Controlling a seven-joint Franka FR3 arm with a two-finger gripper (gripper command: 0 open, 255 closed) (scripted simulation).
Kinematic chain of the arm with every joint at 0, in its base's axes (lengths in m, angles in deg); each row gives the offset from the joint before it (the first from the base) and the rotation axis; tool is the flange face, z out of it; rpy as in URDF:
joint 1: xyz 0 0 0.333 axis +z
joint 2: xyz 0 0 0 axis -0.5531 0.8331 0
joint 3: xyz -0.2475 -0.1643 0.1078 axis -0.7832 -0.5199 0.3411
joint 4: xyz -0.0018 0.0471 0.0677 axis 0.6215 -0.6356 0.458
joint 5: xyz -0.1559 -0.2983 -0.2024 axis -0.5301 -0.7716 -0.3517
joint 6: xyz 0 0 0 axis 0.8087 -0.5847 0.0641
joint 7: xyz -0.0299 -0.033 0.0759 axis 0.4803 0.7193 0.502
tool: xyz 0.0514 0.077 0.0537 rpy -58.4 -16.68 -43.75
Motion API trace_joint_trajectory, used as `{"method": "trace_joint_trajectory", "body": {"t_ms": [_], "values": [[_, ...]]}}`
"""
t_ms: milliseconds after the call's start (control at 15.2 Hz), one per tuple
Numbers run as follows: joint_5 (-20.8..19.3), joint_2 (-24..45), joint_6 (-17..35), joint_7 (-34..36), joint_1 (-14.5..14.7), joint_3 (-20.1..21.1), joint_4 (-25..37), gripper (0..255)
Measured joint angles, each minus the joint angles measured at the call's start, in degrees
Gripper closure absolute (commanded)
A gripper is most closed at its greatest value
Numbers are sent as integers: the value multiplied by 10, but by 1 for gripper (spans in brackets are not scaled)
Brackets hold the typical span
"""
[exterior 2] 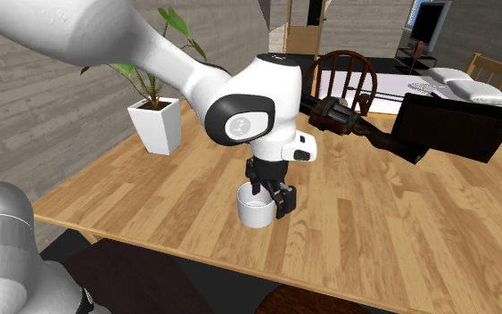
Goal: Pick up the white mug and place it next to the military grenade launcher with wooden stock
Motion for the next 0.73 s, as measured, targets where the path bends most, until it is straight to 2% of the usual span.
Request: {"method": "trace_joint_trajectory", "body": {"t_ms": [330,726], "values": [[10,29,42,-9,2,-2,-14,0],[12,32,48,-10,3,-2,-17,0]]}}
